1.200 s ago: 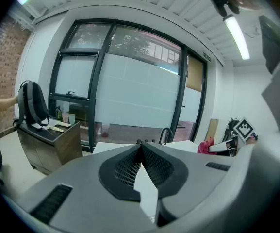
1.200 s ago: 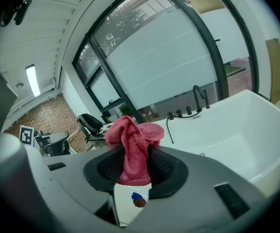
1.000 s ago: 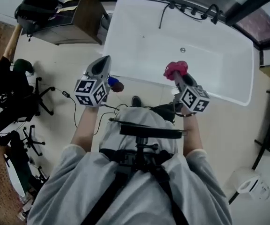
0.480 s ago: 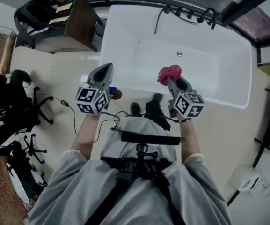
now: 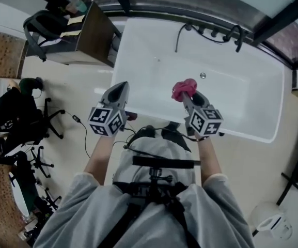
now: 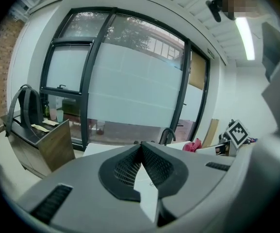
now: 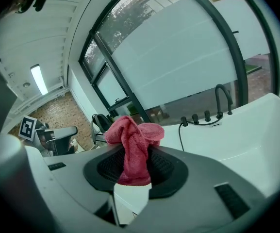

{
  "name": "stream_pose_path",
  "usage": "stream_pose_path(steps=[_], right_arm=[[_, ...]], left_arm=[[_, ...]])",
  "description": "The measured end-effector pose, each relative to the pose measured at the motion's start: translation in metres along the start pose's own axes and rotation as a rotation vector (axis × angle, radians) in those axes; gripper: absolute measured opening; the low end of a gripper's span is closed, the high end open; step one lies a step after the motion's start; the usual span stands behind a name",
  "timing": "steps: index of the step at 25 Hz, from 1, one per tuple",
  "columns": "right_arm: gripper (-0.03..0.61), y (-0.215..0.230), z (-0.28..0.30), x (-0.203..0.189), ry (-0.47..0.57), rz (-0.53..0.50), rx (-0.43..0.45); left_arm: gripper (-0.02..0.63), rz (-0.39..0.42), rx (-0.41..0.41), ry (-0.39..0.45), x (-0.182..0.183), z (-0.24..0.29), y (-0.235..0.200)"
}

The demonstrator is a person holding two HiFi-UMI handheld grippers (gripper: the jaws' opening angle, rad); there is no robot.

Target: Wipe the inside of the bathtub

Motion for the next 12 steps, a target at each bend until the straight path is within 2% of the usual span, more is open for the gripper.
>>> stream_pose_path(steps=[5,12], right_arm=[[0.129,0.008,0.018,0.002,-0.010,-0.007,0.027],[0.130,0.003,0.037,0.009,0.022,-0.002,0.053]], left_arm=[[-0.003,0.023,0.038,-0.020,0.002,-0.003,0.000],[-0.003,0.056,0.058,0.005,0.015,-0.001,-0.013]])
Point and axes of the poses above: the fingertips, and each gripper's own axes: z forward along the fingers, y to its right, x out of its top, the point moved 4 cm from there along -z, backward along the fingers, and after that the axes turned 5 degrees about -x, right-handed, at the moved point
